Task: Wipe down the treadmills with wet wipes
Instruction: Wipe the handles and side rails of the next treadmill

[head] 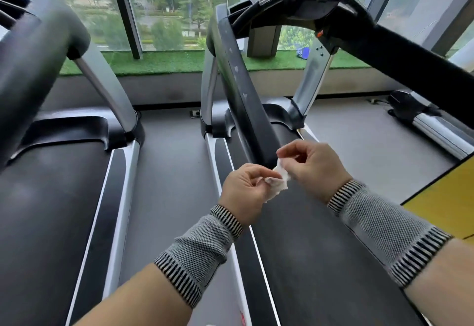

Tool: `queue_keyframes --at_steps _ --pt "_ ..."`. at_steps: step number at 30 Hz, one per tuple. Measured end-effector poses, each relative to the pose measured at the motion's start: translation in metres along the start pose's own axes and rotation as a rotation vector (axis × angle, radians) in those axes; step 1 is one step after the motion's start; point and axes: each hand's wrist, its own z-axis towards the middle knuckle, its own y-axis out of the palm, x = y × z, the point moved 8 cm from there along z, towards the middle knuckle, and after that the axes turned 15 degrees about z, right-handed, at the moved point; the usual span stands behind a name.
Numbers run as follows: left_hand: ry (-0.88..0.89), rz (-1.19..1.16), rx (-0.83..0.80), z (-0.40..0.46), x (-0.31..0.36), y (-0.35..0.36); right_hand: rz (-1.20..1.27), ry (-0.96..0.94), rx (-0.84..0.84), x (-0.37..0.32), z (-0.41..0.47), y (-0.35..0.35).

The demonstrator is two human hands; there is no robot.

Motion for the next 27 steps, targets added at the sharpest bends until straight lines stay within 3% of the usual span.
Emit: queue_keyframes --at_steps 3,6,9,13,22,27 --pt "0.046 0.155 0.016 -0.009 0.000 0.002 0.194 0.177 -0.093 0.031 -0.030 0.012" --pt "0.003 0.241 0.060 -0.013 -0.009 0.002 0.260 0.298 -0.067 0.052 -0.045 0.015" --pt "-0.103 0.264 0.078 -0.010 -0.024 0.001 0.282 0.455 0.065 0.080 -0.052 0.017" --pt "-0.255 0.201 0.042 -0.001 -0.038 -0.003 0.716 0.686 0.323 0.101 -0.058 0.027" --pt "-0.252 0.174 -0.011 0.009 -0.025 0.002 1.125 0.705 0.482 0.086 -0.031 0.050" --pt "-0.203 0.123 0.070 0.015 -0.018 -0.010 1.257 0.637 0.427 0.061 -0.032 0.046"
